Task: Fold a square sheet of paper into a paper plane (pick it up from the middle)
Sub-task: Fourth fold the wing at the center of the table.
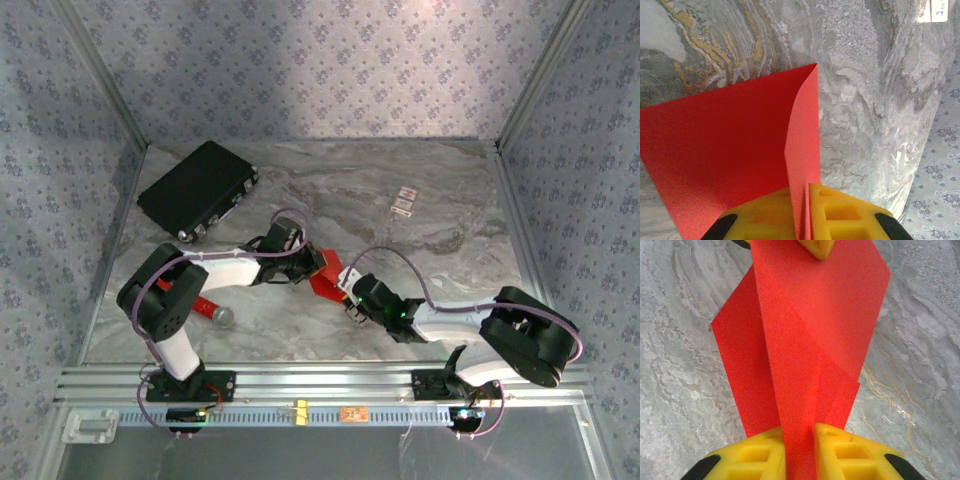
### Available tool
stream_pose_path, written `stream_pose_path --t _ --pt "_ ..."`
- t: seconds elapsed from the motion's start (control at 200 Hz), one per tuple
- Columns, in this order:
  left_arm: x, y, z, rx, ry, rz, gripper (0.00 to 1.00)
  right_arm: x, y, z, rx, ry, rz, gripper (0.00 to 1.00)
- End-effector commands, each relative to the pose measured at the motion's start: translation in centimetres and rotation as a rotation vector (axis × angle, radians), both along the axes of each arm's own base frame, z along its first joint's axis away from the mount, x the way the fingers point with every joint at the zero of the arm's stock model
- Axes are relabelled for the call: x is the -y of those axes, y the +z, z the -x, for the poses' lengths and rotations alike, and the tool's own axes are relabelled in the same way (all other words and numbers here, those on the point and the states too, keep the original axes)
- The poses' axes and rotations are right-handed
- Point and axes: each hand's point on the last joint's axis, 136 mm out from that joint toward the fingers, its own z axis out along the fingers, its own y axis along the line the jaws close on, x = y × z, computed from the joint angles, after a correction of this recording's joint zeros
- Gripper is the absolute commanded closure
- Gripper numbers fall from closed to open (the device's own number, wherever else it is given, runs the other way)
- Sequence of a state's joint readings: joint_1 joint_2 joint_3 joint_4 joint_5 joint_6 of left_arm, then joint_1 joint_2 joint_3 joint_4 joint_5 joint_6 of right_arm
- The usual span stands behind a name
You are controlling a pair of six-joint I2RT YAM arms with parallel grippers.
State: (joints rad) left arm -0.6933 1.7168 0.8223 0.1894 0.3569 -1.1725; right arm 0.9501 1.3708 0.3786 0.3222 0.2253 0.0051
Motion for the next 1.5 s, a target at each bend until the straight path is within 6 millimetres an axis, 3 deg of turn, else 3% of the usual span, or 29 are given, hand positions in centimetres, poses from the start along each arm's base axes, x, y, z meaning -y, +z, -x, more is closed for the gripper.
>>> stream_pose_path --t 0.0,0.775,0.849,1.024,1.074,1.249,1.494 --pt "0.5 0.5 -0.4 -0.004 -0.01 0.022 0.89 -0.5 0.7 -0.6 0.039 -0.003 0.0 0.81" --pt "0.4 0.7 -0.5 0.005 -0.005 0.026 0.88 -0.8 0.3 -0.3 0.002 -0.008 -0.011 0.92" --pt "0.4 0.9 -0.5 0.01 -0.004 0.027 0.81 -0.7 0.1 -0.2 -0.017 -0.014 -0.019 0.94" --pt "-0.4 1.5 -0.6 0.036 0.015 -0.006 0.48 -0.7 -0.8 0.2 -0.105 -0.026 -0.054 0.95" --pt "-0.9 1.5 -0.5 0.039 0.022 -0.033 0.43 -0.7 -1.1 0.3 -0.131 -0.034 -0.062 0.95" --pt "-2.6 2.3 -0.2 0.069 0.045 -0.099 0.35 -1.0 -1.7 0.5 -0.203 -0.051 -0.108 0.96" --pt "-3.7 3.0 0.4 0.085 0.063 -0.114 0.35 -1.3 -2.5 0.8 -0.313 -0.069 -0.183 0.96"
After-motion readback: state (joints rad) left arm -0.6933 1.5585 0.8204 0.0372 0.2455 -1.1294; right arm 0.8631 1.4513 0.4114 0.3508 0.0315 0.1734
